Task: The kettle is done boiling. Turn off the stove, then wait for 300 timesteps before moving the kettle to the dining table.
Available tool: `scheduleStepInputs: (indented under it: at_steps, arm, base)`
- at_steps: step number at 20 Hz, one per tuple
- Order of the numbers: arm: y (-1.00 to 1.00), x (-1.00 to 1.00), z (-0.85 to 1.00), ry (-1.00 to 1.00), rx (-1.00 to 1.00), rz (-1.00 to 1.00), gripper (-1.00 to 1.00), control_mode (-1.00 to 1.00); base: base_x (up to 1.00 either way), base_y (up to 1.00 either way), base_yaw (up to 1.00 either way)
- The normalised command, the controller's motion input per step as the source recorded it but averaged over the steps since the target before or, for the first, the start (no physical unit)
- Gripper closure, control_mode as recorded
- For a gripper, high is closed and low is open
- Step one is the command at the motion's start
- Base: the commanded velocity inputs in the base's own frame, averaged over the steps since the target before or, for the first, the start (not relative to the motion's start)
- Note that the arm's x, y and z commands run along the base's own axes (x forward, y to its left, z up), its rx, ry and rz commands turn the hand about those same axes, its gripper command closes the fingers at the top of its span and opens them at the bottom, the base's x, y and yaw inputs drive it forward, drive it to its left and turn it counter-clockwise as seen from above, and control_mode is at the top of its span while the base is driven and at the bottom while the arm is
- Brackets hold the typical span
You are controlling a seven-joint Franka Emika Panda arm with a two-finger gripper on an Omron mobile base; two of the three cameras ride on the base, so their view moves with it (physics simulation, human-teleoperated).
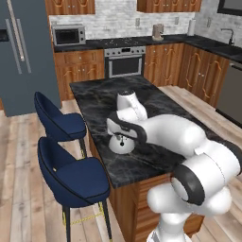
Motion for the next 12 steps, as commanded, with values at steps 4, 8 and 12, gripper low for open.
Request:
scheduleStepInputs:
  at_steps: [4,8,12]
  arm:
    - [0.00,-0.70,0.23,-0.08,-0.01,-0.09,-1.00,-1.00]
    - [0.00,-0.61,0.23,-0.07,-0.01,-0.08,-1.00,-1.00]
    - [0.00,-0.56,0.21,-0.07,-0.02,-0.07,-1.00,-1.00]
  base:
    - [0.00,0.00,0.00]
    - [0.00,0.00,0.00]
    - [0.00,0.00,0.00]
